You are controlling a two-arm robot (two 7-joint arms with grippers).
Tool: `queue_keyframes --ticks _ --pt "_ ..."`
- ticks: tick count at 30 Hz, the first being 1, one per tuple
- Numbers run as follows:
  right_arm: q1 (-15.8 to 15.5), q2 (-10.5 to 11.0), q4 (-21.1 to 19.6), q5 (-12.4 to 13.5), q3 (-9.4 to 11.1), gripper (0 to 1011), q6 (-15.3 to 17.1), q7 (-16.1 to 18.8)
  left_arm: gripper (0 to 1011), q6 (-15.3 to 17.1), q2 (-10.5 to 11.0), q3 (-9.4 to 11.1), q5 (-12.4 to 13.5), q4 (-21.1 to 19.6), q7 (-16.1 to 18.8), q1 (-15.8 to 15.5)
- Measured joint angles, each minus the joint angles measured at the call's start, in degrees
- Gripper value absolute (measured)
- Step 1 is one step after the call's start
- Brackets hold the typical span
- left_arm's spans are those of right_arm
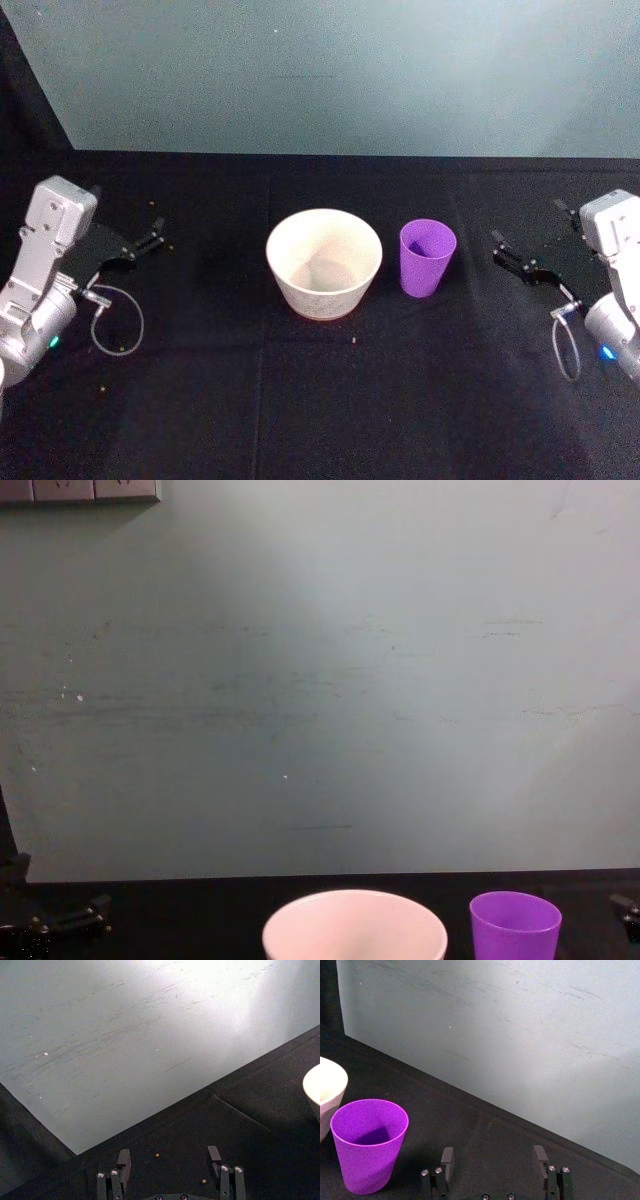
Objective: Pick up the cup and pour the mung beans from the cup into the bowl.
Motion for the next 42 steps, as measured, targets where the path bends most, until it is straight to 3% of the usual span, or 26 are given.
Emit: queue_keyframes --ticks 20,27,33,42 --pt "-0.6 0.0 -0.1 0.3 0.6 1003 -0.2 0.5 1000 0.0 0.0 0.0 0.0 0.0 0.0 0.0" --pt "-4.4 0.6 -2.1 2.6 2.3 1003 -2.5 3.8 1000 0.0 0.0 0.0 0.0 0.0 0.0 0.0" --pt "-7.5 1.4 -5.0 3.8 2.7 1003 -2.1 6.4 1000 0.0 0.0 0.0 0.0 0.0 0.0 0.0" --pt "-7.8 -0.2 -4.3 5.1 1.9 1003 -1.9 11.0 1000 0.0 0.0 0.0 0.0 0.0 0.0 0.0"
